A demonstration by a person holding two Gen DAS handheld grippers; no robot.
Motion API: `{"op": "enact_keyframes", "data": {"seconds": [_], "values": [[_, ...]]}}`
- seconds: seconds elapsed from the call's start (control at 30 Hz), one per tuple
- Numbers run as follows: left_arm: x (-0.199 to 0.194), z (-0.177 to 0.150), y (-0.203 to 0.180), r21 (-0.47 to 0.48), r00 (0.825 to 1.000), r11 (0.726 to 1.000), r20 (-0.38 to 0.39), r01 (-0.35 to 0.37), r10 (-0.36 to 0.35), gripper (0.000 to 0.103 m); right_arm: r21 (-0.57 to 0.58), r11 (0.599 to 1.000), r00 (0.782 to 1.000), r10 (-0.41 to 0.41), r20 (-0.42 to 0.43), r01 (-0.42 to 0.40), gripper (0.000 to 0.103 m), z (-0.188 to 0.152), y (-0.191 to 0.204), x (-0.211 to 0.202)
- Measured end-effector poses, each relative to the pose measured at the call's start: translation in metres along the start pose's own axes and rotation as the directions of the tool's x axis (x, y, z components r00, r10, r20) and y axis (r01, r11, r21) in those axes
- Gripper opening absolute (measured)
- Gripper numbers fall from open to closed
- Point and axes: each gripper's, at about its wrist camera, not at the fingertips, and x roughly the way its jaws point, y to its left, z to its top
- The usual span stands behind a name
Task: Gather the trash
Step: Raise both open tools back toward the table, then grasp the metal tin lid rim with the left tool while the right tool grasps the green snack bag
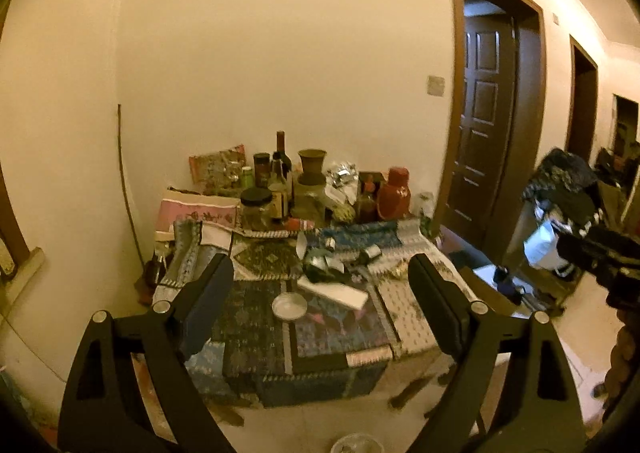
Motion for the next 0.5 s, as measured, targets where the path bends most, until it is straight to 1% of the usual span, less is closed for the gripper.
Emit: {"op": "enact_keyframes", "data": {"seconds": [0.1, 0.13, 0.23, 0.37, 0.43, 0.5], "values": [[0.025, 0.009, -0.004, -0.018, 1.0, 1.0, -0.009, -0.014, 0.014, 0.093, -0.024, 1.0, 0.999, -0.003, -0.032, 0.003, 0.1, 0.011, -0.011, 0.024], [0.036, 0.013, -0.006, -0.024, 0.999, 0.999, -0.019, -0.027, 0.026, 0.096, -0.029, 1.0, 0.999, -0.005, -0.039, 0.004, 0.1, 0.013, -0.013, 0.028], [0.064, 0.022, -0.009, -0.043, 0.998, 0.997, -0.037, -0.061, 0.059, 0.096, -0.046, 0.999, 0.997, 0.01, -0.071, -0.014, 0.1, 0.025, -0.027, 0.053], [0.102, 0.029, -0.006, -0.1, 0.993, 0.99, -0.08, -0.096, 0.088, 0.098, -0.055, 0.998, 0.994, 0.034, -0.103, -0.04, 0.1, 0.036, -0.048, 0.086], [0.122, 0.03, -0.001, -0.139, 0.989, 0.983, -0.107, -0.12, 0.106, 0.099, -0.062, 0.997, 0.992, 0.036, -0.119, -0.044, 0.1, 0.04, -0.056, 0.102], [0.136, 0.028, 0.005, -0.151, 0.983, 0.977, -0.128, -0.153, 0.134, 0.099, -0.076, 0.996, 0.99, 0.033, -0.138, -0.044, 0.1, 0.042, -0.062, 0.12]]}}
